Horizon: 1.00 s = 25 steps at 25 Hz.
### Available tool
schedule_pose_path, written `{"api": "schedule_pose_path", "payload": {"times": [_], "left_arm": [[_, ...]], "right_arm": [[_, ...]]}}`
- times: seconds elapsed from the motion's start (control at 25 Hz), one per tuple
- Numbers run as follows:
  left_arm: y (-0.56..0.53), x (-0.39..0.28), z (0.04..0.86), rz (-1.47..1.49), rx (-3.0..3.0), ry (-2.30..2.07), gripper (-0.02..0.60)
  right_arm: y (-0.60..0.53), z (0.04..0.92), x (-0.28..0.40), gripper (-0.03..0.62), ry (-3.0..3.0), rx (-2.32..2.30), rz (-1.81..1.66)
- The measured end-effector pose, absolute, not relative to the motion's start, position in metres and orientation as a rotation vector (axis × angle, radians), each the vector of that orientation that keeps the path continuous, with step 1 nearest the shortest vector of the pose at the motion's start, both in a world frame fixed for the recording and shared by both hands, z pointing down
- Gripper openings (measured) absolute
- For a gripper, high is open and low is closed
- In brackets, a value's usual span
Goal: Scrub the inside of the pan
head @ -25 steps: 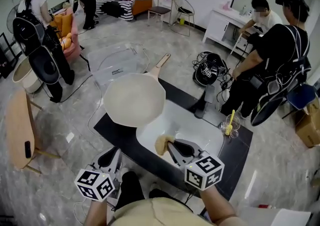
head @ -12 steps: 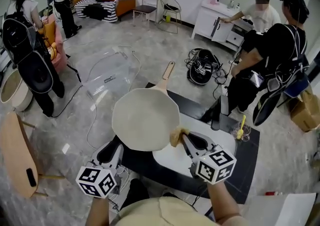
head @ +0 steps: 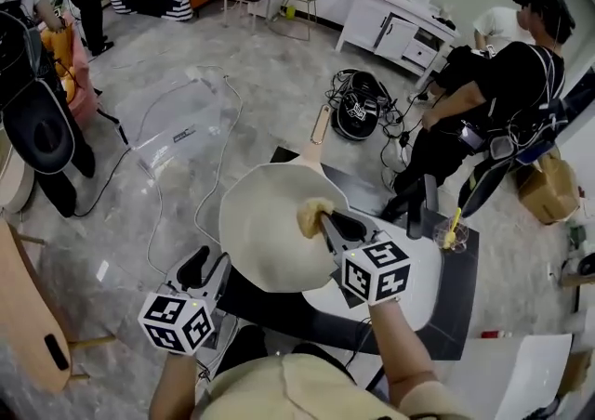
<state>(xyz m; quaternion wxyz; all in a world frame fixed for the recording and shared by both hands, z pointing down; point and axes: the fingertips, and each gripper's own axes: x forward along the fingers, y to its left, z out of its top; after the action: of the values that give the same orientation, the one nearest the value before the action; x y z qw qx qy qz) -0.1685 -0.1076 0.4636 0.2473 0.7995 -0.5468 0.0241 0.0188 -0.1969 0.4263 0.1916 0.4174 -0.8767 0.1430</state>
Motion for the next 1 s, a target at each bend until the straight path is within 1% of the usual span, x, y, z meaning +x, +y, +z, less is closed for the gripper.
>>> {"api": "schedule_pose_path", "payload": {"times": [0.28,0.6,1.0], "left_arm": [[-0.145,-0.183,0.49,0.09,2.174,-1.409,0.163],[-0.169,-0.179,0.503,0.122,2.161,-1.415,0.163],[-0.177,-0.178,0.52,0.19,2.109,-1.446,0.163]], "right_arm": [[-0.236,0.457,-0.02,0.037,-2.344,1.166,0.456],[-0.27,0.48,-0.023,0.037,-2.257,1.184,0.524],[-0.299,0.536,-0.034,0.037,-2.166,1.174,0.721]]}}
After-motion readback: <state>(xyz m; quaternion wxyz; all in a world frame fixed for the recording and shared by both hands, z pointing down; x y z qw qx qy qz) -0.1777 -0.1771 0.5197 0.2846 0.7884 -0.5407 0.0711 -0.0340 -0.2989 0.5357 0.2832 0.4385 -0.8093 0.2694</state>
